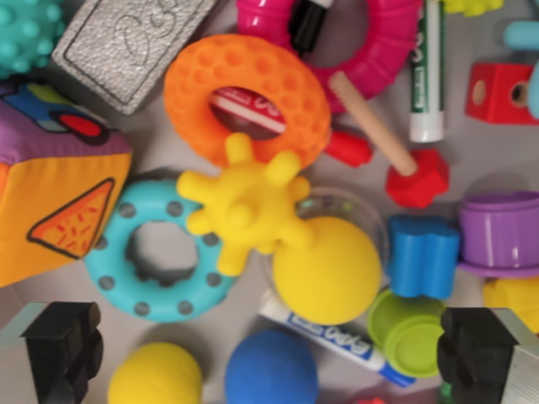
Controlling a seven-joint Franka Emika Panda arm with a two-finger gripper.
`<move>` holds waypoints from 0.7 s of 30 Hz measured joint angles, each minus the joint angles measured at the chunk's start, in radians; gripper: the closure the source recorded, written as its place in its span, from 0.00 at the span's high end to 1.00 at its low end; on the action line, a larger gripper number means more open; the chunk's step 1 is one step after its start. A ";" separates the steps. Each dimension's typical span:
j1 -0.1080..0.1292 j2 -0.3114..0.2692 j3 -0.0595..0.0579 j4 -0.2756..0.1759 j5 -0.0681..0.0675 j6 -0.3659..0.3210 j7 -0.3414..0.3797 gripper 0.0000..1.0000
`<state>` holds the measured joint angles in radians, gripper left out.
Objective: Pick an object from the bin
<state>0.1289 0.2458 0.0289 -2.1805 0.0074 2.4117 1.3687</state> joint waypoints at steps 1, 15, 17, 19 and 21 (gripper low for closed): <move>0.003 0.002 0.000 -0.001 0.000 0.004 0.006 1.00; 0.079 0.080 -0.001 -0.019 -0.006 0.104 0.187 1.00; 0.091 0.094 -0.001 -0.020 -0.006 0.118 0.215 1.00; 0.104 0.108 -0.002 -0.020 -0.007 0.132 0.242 1.00; 0.113 0.118 -0.003 -0.020 -0.007 0.143 0.263 1.00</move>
<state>0.2423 0.3635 0.0256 -2.2004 0.0000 2.5551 1.6319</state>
